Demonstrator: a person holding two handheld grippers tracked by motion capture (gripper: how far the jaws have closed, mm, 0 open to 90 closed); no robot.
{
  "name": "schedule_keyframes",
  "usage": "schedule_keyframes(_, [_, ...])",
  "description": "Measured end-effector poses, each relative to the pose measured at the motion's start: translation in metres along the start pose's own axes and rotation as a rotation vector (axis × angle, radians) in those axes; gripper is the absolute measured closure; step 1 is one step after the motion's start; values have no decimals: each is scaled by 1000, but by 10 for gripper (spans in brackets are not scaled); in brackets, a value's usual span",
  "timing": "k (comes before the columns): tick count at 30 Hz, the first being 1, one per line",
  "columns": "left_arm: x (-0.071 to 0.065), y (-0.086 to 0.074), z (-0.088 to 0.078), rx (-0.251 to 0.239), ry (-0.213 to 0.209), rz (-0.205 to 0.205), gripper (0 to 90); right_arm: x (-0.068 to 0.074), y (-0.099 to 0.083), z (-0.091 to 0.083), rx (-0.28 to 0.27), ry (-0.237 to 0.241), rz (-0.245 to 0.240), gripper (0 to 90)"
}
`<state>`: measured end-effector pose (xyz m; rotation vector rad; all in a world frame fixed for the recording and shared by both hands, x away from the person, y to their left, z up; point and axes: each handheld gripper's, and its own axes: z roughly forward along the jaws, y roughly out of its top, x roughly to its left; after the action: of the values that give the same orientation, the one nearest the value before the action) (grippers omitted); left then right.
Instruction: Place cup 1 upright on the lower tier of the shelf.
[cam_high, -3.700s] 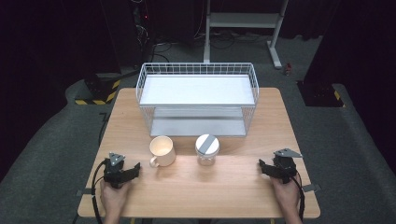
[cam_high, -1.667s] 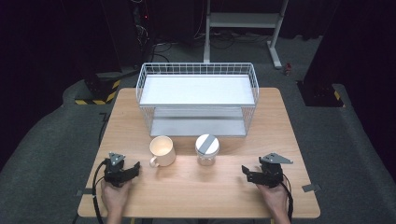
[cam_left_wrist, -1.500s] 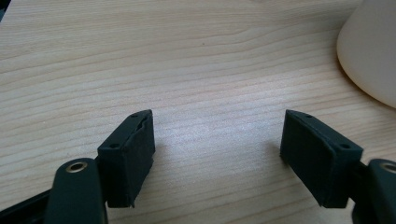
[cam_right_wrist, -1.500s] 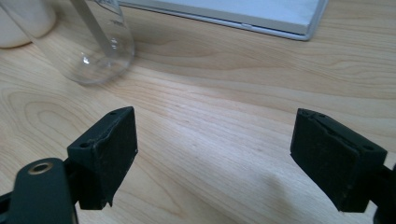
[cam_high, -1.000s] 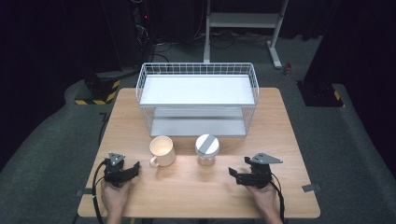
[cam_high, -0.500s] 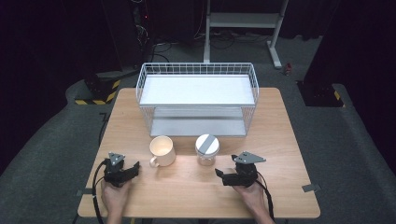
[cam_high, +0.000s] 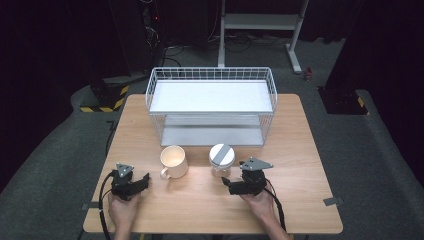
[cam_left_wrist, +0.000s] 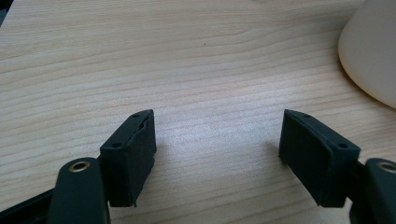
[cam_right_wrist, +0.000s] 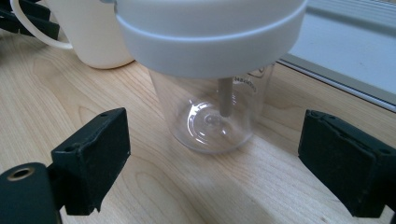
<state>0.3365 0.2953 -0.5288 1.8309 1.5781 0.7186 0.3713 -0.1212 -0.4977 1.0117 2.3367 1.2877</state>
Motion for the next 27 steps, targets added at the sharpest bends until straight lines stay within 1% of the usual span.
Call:
schedule_keyframes(8, [0, 0, 0, 0, 0, 0, 278, 6, 9, 8, -19, -1, -3, 89])
schedule_keyframes(9, [0, 0, 0, 0, 1, -1, 278, 7, 11, 10, -24, -3, -9, 89])
schedule_keyframes(14, [0, 0, 0, -1, 2, 0, 278, 7, 12, 15, -28, -10, -13, 89])
schedule_keyframes(18, [0, 0, 0, -1, 2, 0, 278, 8, 13, 20, -26, -11, -2, 89])
schedule_keyframes(19, [0, 0, 0, -1, 2, 0, 278, 7, 13, 21, -31, -12, -8, 89])
schedule_keyframes(27, [0, 0, 0, -1, 2, 0, 278, 10, 20, 31, -47, -38, -14, 89])
